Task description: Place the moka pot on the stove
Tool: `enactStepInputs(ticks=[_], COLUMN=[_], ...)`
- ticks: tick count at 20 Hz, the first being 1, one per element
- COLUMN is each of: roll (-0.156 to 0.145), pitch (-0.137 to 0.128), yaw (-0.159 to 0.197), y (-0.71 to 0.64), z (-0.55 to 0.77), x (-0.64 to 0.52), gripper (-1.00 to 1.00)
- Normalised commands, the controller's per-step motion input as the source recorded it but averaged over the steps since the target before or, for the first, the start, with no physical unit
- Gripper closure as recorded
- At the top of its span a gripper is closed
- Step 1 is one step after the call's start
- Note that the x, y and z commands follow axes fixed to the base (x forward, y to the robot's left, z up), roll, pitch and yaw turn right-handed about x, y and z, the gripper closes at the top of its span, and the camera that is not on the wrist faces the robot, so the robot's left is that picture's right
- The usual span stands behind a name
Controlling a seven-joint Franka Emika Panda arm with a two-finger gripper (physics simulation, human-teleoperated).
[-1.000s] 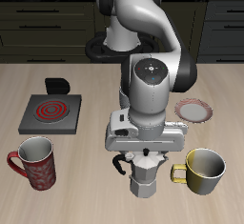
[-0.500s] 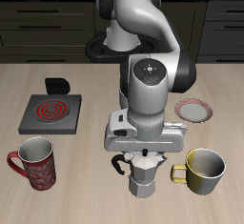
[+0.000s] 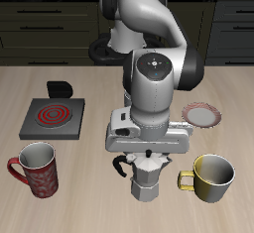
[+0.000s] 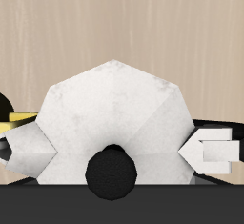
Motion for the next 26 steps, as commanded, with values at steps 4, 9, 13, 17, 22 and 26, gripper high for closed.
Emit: enactStepInputs(ticks=[4, 9, 13, 17, 22, 26], roll=[-0.003, 0.009, 0.007, 0.054, 0.051, 0.038], pitch=[-0.043, -0.069, -0.069, -0.038, -0.068, -0.006], yaw=[-0.015, 0.022, 0.021, 0.017, 0.029, -0.006], y=[-0.08, -0.06, -0.08, -0.07, -0.22, -0.18], z=[0.25, 0.25, 0.27, 0.31, 0.42, 0.27], x=[-0.21, -0.3, -0.42, -0.64, -0.49, -0.43], gripper=[1.0, 1.0, 1.0, 1.0, 1.0, 1.0])
